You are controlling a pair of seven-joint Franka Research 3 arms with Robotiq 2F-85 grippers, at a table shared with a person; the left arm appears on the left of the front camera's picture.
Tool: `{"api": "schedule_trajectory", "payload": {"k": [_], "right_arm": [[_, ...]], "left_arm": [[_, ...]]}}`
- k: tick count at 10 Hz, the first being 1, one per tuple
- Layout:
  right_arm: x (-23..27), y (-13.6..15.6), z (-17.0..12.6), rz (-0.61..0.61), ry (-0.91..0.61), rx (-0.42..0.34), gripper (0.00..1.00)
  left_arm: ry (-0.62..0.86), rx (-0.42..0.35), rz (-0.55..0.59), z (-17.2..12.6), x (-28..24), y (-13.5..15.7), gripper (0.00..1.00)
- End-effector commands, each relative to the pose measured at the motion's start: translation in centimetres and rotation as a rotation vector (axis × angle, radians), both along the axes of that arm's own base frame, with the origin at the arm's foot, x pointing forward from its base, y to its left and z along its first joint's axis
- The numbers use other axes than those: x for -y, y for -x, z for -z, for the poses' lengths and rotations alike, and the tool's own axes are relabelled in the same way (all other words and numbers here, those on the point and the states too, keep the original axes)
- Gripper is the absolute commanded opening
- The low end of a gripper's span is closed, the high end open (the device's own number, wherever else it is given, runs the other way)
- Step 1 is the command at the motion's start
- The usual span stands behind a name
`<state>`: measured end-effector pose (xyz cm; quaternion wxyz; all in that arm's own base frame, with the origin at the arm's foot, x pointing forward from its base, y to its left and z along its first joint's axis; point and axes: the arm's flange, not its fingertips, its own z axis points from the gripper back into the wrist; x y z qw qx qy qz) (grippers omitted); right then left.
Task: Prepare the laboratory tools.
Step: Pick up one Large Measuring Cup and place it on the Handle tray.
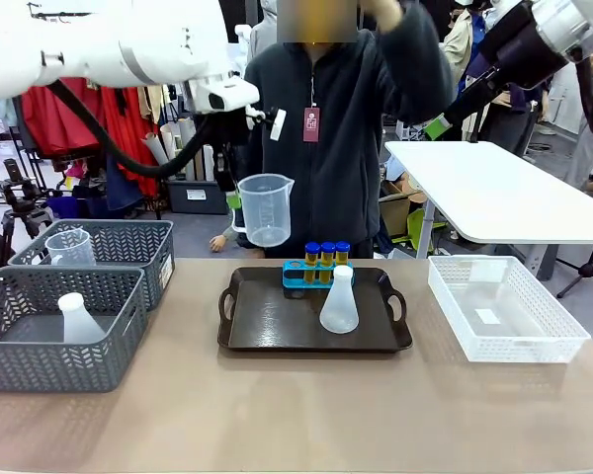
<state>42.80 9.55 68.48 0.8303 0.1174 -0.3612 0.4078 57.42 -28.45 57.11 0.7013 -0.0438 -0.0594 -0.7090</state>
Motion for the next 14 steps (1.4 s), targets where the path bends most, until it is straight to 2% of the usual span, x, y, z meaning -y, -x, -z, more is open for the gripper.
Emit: {"api": "schedule_trajectory", "payload": {"k": [1, 7, 14], "right_arm": [[0.1, 0.0, -0.1, -0.001, -0.003, 0.001, 1.00], [0.1, 0.0, -0.1, -0.001, -0.003, 0.001, 1.00], [0.1, 0.0, -0.1, -0.001, -0.003, 0.001, 1.00]], "left_arm": [[0.024, -0.052, 0.027, 1.9, -0.3, 0.4, 0.00], [0.048, -0.074, 0.015, 2.8, -0.8, 0.4, 0.00], [0.053, -0.048, -0.034, 1.7, -2.9, 0.5, 0.00]]}}
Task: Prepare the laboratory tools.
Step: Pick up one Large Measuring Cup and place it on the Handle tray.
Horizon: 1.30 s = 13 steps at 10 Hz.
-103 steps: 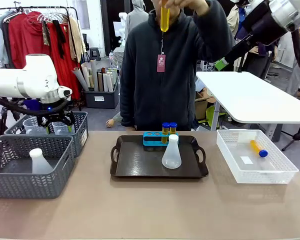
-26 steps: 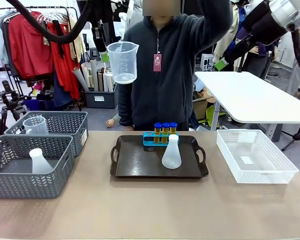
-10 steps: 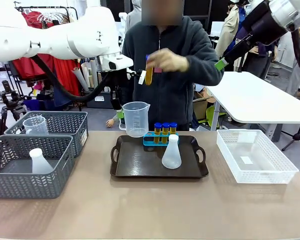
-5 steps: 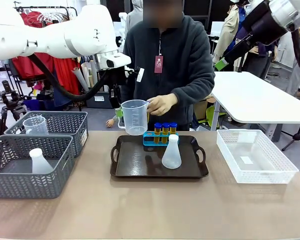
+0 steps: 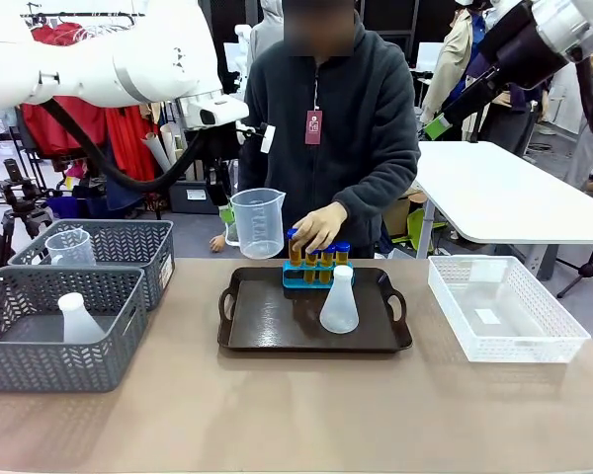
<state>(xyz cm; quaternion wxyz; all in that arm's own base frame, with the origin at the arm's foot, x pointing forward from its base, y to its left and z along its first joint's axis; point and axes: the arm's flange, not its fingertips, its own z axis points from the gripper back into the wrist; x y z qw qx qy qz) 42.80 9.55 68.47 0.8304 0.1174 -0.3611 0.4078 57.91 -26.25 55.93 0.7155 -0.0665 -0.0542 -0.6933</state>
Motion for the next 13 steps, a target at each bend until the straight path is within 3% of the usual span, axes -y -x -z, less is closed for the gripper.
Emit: {"api": "schedule_trajectory", "payload": {"k": [1, 8, 9, 13], "right_arm": [[0.1, 0.0, -0.1, -0.001, -0.003, 0.001, 1.00], [0.1, 0.0, -0.1, -0.001, -0.003, 0.001, 1.00], [0.1, 0.0, -0.1, -0.001, -0.003, 0.001, 1.00], [0.1, 0.0, -0.1, -0.001, -0.003, 0.001, 1.00]], "left_arm": [[0.032, -0.003, -0.004, 0.3, -1.1, 0.9, 0.00], [0.001, 0.000, -0.006, 0.0, -0.3, -0.2, 0.00], [-0.011, 0.034, -0.030, -0.3, -0.2, -0.7, 0.00], [-0.046, 0.007, 0.033, 3.1, 2.5, -1.1, 0.00]]}}
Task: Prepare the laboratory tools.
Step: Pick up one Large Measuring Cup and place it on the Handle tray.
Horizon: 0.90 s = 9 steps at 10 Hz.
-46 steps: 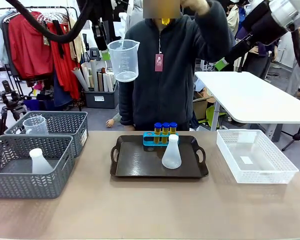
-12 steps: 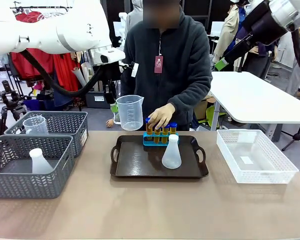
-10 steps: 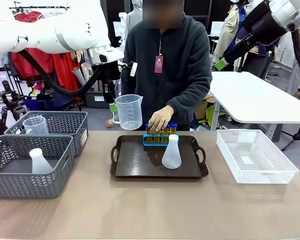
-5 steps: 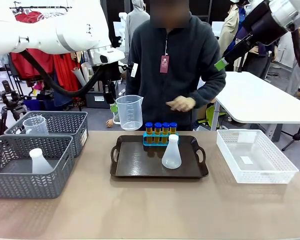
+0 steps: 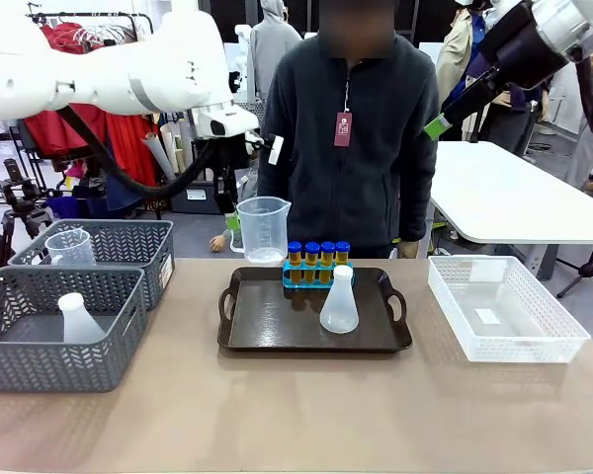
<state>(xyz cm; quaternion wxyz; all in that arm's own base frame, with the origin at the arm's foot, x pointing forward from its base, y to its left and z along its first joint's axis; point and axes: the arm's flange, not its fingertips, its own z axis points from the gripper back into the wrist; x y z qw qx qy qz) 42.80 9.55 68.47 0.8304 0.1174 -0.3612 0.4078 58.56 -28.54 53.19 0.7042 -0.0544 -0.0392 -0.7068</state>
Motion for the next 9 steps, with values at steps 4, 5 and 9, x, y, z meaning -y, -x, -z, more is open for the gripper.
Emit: {"api": "schedule_trajectory", "payload": {"k": [4, 5, 9], "right_arm": [[0.1, 0.0, -0.1, -0.001, -0.003, 0.001, 1.00], [0.1, 0.0, -0.1, -0.001, -0.003, 0.001, 1.00], [0.1, 0.0, -0.1, -0.001, -0.003, 0.001, 1.00]], "left_arm": [[-0.003, -0.022, 0.033, 4.0, 1.1, -0.4, 0.00], [-0.001, -0.014, 0.030, 5.3, 1.2, -0.4, 0.00], [-0.005, 0.019, 0.034, 8.9, 1.9, -0.2, 0.00]]}}
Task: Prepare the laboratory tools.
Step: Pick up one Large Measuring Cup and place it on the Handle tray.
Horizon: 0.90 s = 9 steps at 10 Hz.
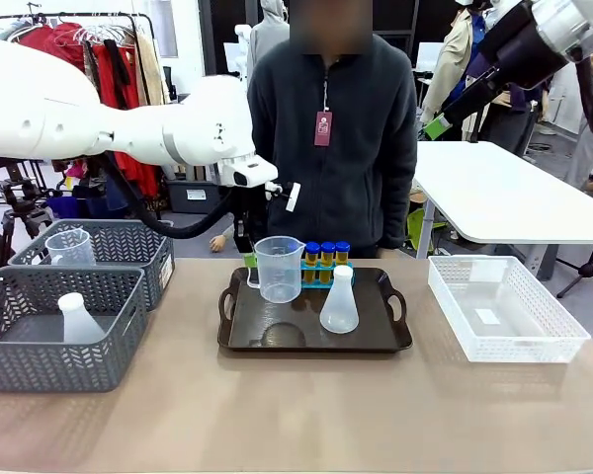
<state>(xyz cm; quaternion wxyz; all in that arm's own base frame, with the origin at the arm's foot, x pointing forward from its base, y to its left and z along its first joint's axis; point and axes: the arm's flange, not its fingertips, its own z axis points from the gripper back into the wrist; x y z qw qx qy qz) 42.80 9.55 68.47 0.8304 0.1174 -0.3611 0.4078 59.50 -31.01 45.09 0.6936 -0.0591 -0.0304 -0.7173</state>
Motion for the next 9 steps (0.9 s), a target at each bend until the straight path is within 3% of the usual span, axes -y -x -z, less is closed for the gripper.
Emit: {"api": "schedule_trajectory", "payload": {"k": [1, 9], "right_arm": [[0.1, 0.0, -0.1, -0.001, -0.003, 0.001, 1.00], [0.1, 0.0, -0.1, -0.001, -0.003, 0.001, 1.00]], "left_arm": [[-0.007, 0.034, -0.003, 1.7, -0.4, 1.0, 0.00], [-0.042, 0.045, 0.041, 5.0, -0.7, 1.4, 0.00]]}}
